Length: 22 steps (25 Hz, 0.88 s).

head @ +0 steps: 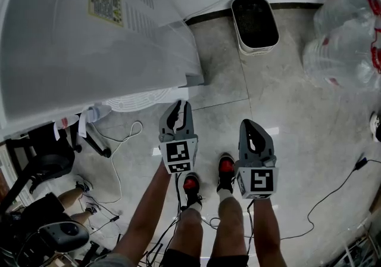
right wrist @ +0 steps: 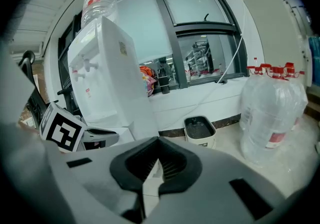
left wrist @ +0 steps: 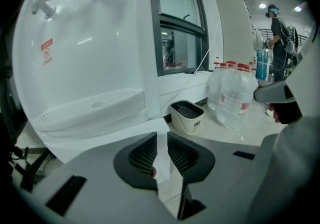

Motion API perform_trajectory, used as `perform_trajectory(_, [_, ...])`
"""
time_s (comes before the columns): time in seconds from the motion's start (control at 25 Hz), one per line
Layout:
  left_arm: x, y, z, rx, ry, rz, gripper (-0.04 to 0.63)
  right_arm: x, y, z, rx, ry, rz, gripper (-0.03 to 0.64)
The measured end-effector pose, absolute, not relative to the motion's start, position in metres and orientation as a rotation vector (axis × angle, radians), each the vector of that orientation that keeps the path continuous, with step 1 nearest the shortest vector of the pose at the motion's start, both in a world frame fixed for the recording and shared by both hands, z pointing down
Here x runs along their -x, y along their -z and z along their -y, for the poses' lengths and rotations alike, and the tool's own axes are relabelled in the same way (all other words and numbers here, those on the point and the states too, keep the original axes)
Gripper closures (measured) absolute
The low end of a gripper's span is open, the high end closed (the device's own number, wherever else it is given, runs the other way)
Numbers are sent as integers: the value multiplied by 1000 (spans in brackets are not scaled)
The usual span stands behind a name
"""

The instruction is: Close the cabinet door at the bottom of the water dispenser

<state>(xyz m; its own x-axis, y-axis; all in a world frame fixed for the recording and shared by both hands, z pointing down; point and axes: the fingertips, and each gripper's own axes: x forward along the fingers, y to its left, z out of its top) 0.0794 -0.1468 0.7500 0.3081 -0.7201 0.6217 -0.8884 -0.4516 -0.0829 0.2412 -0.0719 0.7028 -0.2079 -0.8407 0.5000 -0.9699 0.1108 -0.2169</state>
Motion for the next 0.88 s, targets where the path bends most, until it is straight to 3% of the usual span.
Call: perform_trajectory(0.88, [-82,-750,163,-2285,-873,1517,526,-250,-712,73,-1794,-757,2134,603])
